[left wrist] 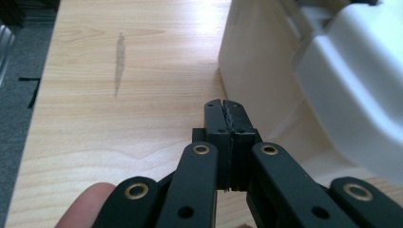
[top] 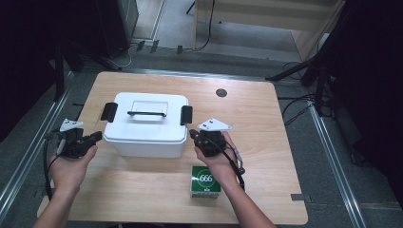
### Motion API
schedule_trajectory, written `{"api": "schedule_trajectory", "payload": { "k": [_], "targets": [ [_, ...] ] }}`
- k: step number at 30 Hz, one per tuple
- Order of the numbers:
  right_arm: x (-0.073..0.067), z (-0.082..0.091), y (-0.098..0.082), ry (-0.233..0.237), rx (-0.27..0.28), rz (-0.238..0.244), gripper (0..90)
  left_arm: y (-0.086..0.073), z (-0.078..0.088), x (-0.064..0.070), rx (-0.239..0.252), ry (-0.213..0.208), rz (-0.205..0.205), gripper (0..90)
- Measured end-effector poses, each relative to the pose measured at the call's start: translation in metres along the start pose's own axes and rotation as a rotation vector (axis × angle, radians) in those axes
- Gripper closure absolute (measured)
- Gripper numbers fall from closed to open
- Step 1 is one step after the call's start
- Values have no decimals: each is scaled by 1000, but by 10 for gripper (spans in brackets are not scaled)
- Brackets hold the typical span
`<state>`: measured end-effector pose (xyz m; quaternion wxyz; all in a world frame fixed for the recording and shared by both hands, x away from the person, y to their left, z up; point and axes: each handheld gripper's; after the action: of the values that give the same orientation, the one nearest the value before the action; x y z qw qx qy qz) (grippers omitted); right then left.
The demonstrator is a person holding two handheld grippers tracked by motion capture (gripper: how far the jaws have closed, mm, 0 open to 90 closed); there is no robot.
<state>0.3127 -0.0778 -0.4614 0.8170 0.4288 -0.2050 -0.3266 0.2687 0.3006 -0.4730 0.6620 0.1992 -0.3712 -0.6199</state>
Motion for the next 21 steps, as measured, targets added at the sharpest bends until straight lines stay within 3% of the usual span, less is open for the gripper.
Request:
{"api": "schedule_trajectory", "payload": {
  "k": [5,6,11,13,21],
  "targets": [
    [-1,-7,2,9,-22,2,900,1,-3,12,-5,-22,-36,900],
    [-1,-7,2,14,-25,1,900,1,-4,14,-6,-11,-42,900],
    [0,-9,3,23,-53,22,900,1,-7,17,-15,-29,-39,900],
    [1,-10,1,17,-72,40,900,3,-10,24,-17,-26,-55,900],
    [14,-4,-9,0,-61,15,900,3,-16,42,-23,-42,-76,900]
  ]
}}
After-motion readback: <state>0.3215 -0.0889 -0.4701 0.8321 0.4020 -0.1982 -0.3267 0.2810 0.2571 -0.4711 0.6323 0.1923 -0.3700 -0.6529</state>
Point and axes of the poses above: each handheld gripper's, and its own axes: z roughly backward along the jaws, y roughly out of its top, x roughly to its right, and after that the axes turned 8 degrees about z, right-handed
